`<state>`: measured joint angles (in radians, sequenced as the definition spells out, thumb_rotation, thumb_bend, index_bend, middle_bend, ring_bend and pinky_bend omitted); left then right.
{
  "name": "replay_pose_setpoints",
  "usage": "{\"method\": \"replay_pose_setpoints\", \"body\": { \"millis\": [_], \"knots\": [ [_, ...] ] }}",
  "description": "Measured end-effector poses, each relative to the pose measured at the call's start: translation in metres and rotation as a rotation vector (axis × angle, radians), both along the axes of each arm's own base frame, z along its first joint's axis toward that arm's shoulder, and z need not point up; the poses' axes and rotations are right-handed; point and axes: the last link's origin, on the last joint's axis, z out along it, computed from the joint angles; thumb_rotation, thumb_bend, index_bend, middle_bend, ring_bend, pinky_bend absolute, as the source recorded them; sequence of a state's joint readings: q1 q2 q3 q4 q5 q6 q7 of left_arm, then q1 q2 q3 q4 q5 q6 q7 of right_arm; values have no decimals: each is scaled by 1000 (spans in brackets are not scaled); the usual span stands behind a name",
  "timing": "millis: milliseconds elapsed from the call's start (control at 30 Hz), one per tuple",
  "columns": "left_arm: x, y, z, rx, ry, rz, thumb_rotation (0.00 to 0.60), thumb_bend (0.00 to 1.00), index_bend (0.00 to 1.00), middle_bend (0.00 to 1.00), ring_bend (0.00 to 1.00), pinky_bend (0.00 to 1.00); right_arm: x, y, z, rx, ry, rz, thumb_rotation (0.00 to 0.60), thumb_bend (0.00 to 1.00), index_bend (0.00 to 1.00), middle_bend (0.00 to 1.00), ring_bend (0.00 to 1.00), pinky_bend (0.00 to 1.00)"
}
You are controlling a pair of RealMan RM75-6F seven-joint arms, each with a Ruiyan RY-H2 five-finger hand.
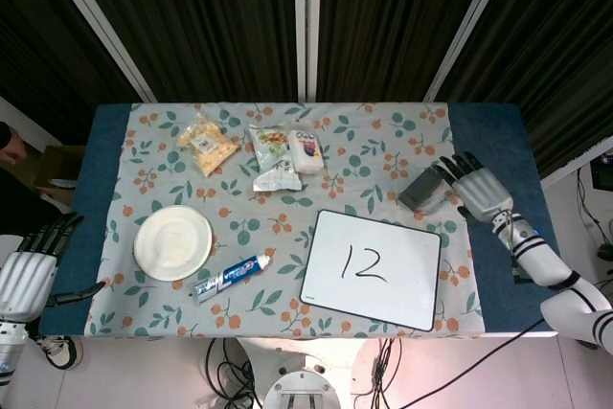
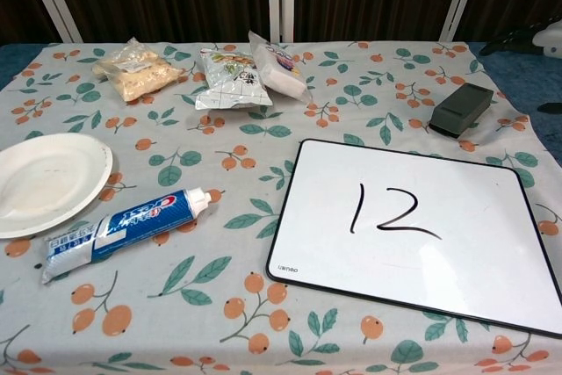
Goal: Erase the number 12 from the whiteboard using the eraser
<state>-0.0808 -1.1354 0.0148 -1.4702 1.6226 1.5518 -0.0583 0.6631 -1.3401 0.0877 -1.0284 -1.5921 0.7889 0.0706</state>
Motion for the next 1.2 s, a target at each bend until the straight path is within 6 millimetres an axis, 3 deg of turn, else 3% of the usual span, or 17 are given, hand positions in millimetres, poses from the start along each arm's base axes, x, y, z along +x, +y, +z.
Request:
{"method": "replay_pose_setpoints", "body": {
  "millis": [300, 467, 767, 1200],
  "knots": [
    [0, 0, -2, -4, 1, 3, 368, 59, 89, 86, 79, 187, 17, -21, -42, 74, -39, -12, 600, 235, 0, 0, 0, 0],
    [-1, 1, -2, -6, 2, 5, 371, 59, 89, 87, 79, 187, 24, -26, -51, 91, -50, -8, 600, 289, 0, 52, 0, 0],
    [-6, 1, -1, -5, -3, 15, 368, 59, 89, 86, 79, 187, 23, -28, -61, 111, -43, -32, 600, 288, 5, 105, 0, 49],
    [-7, 1, 0, -5, -6, 15, 370, 59, 89, 87, 79, 187, 23, -30, -66, 107, -53, -30, 600, 286, 256, 181, 39, 86]
  ]
}}
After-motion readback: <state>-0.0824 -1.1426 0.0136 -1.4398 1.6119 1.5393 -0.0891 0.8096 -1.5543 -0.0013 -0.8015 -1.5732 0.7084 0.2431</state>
